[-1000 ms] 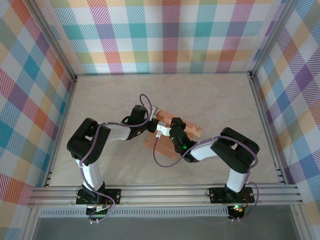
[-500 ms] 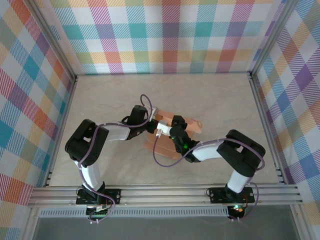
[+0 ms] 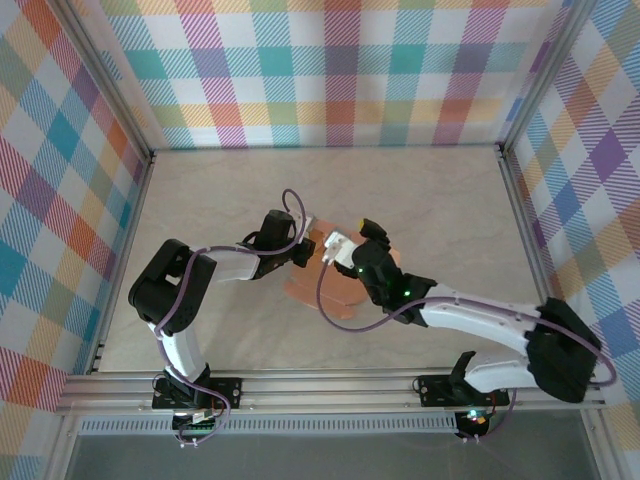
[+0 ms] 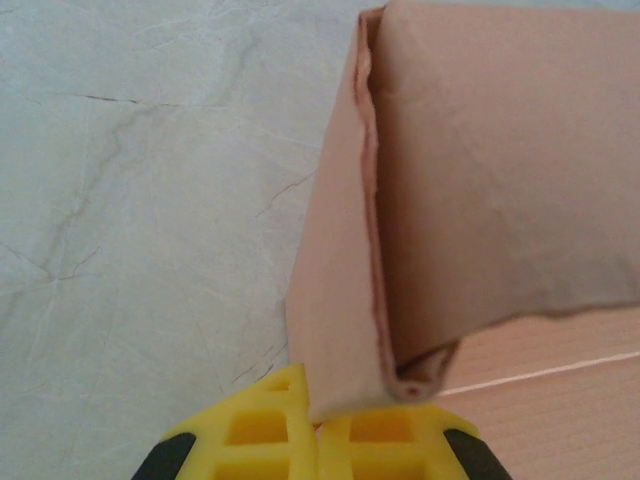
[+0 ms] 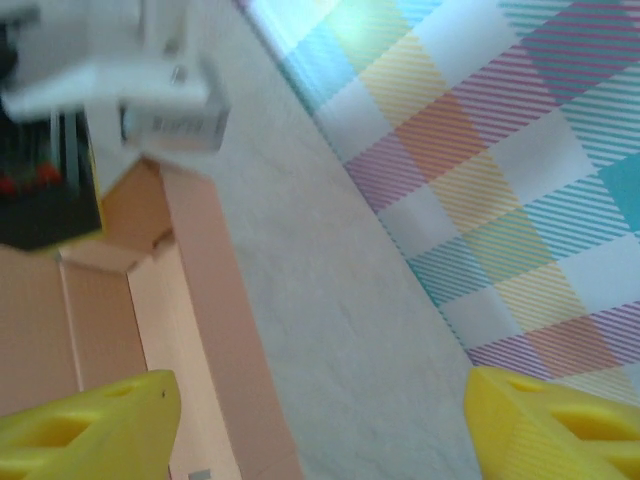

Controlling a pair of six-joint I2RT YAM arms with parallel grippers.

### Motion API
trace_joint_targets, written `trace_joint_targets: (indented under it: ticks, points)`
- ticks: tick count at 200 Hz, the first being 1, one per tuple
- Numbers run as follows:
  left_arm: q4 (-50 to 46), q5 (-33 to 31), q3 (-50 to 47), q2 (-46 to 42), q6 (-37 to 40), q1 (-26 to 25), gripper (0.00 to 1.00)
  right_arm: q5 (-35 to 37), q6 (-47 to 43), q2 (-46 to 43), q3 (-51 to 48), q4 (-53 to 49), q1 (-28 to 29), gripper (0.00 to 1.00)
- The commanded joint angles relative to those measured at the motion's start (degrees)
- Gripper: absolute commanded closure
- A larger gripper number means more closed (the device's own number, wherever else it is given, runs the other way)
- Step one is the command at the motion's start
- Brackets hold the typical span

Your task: Fold the paper box

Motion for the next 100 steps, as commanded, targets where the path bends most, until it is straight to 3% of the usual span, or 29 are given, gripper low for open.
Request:
trace_joint_targets:
  ticks: [1,47,70,100]
  points:
    - [-2.1,-0.1,0.5,-1.0,1.4,-0.3,0.99,-6.4,17.3,-4.0,5.8,-12.1,-2.3,0.22]
    - [-0.8,-0.5,-0.4,-2.0,2.7,-1.2,0.99,-29.7,48.4,0.8,18.9,-28.0,-18.9,0.21]
    - [-0.3,-1.7,-1.0,-2.7,3.6,-2.1,0.99,-43.1,57.8,8.1,25.6,-33.0,-26.5,0.22]
    - [0.4,-3.2,-1.7,-3.3,3.8,-3.5,0.99,-58.8,66.5,19.7,33.8,-37.7,-31.8,0.22]
